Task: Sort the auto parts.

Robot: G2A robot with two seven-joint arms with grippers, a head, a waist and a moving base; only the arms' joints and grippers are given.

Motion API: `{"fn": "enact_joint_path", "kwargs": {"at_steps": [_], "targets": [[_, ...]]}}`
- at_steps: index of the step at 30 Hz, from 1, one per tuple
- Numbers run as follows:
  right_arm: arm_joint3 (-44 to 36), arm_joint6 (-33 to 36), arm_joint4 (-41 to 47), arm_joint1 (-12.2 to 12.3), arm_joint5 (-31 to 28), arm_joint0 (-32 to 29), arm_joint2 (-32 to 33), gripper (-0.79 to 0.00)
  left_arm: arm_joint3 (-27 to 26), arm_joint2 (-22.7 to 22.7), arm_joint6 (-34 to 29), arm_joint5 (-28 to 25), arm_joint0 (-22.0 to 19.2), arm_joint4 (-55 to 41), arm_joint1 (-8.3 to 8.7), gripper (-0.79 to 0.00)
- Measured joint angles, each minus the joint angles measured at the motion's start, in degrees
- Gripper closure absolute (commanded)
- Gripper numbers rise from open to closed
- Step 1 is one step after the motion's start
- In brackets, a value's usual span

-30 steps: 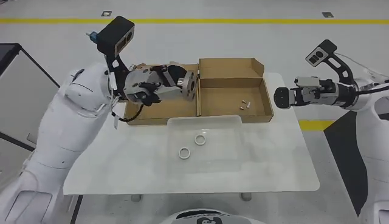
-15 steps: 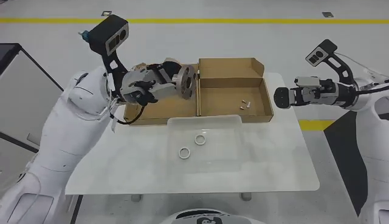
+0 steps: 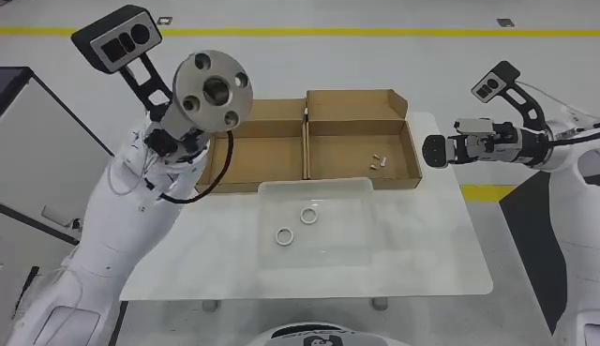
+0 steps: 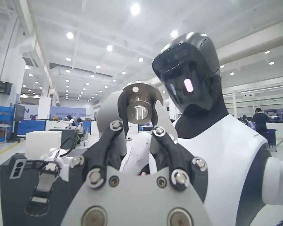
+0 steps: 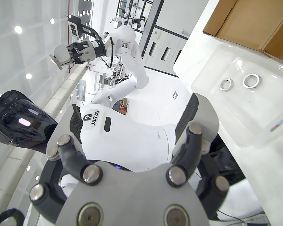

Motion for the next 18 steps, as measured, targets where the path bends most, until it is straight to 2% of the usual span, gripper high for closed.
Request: {"fn": "enact_joint_path", "kwargs": {"at_steps": [6,11,14,18], "targets": [[0.0,0.0,0.0,0.0,0.0,0.0,0.0,-0.785,-2.0,-4.2,-1.8,0.0,3.2,-5.7,-3.46,0.000],[0.0,0.0,0.0,0.0,0.0,0.0,0.0,-0.785,-0.2,-5.8,-9.6,0.0,4.7,-7.0,-6.10,0.000],[0.0,0.0,0.0,0.0,0.0,0.0,0.0,-0.785,1.9,-6.0,-14.7,0.0,4.7,-5.3,-6.93,0.000],[0.0,0.0,0.0,0.0,0.0,0.0,0.0,-0.785,3.0,-5.3,-15.3,0.3,3.5,3.5,-6.74,0.000]]}}
